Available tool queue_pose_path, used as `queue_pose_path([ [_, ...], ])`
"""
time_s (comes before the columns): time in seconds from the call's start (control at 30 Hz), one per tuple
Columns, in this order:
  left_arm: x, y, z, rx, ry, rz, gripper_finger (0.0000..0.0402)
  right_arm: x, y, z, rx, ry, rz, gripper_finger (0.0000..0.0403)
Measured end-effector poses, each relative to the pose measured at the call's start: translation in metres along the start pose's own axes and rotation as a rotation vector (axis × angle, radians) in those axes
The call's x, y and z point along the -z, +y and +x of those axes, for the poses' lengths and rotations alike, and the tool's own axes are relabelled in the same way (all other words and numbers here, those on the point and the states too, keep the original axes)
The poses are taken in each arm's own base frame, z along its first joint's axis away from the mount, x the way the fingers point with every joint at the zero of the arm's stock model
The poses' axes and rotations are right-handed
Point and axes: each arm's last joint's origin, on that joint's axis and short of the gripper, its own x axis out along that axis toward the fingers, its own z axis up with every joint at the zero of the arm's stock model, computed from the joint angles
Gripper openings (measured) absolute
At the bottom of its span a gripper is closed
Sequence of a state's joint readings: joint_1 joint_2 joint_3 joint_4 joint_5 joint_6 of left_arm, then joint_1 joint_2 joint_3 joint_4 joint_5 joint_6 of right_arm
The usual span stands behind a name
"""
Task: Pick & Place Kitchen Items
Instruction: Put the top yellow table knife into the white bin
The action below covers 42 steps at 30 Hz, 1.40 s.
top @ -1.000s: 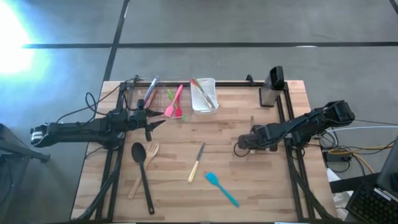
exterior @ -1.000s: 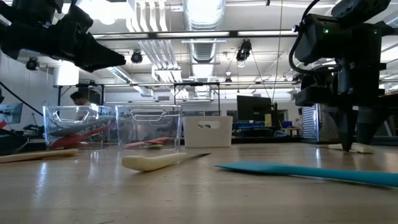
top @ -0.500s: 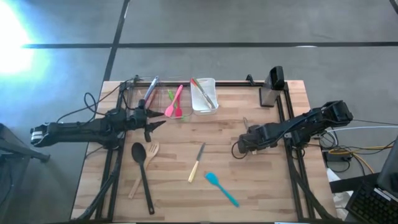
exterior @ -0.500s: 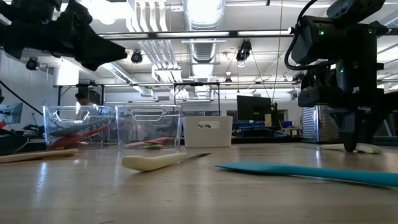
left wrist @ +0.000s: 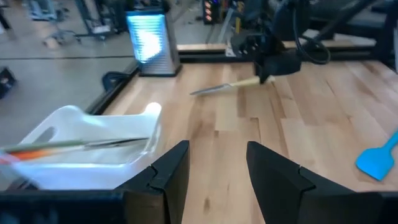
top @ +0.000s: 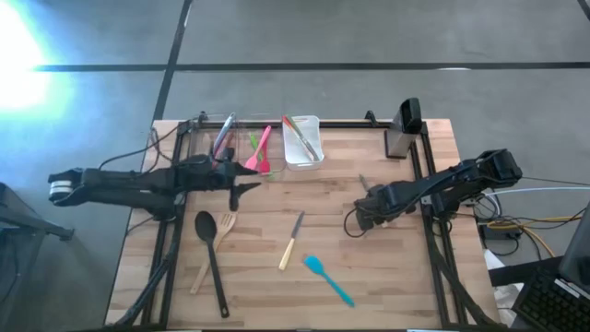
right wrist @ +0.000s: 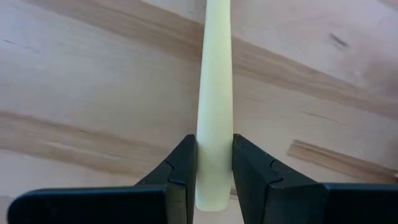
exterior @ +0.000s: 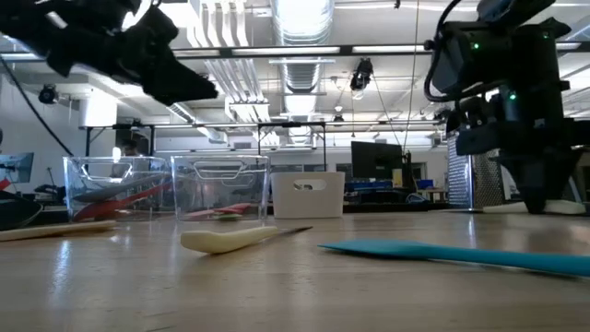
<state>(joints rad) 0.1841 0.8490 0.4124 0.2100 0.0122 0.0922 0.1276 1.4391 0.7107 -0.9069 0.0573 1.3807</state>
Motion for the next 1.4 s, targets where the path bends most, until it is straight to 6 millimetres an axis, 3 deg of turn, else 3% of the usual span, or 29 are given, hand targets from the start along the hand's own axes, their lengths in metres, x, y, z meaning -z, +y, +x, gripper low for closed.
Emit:
queue_pose_path([
  [0.27,-0.018,0.001,0.046,0.037,0.071,0.005,0.0163,0.002,0.016,-0.022,-0.072,-0.059,-0.088,0.0065],
  [0.43,-0.021,0.002,0.074,0.058,0.012,-0.158,0.0163,0.011,0.025,-0.044,-0.075,-0.149,-0.130,0.0065],
  [0.73,-0.021,-0.001,0.109,0.187,-0.244,-0.488,0.0163,0.024,0.042,-0.102,-0.142,-0.544,-0.154,0.0065],
  [0.93,-0.035,0.002,0.132,0.210,-0.312,-0.564,0.0163,0.021,0.051,-0.133,-0.199,-0.777,-0.155,0.0065],
  [1.17,-0.059,0.015,0.154,0.194,-0.378,-0.564,0.0163,0.020,0.060,-0.148,-0.243,-0.870,-0.201,0.0065],
  [1.4,-0.072,0.027,0.161,0.205,-0.415,-0.587,0.0163,0.020,0.064,-0.148,-0.268,-0.891,-0.222,0.0065],
])
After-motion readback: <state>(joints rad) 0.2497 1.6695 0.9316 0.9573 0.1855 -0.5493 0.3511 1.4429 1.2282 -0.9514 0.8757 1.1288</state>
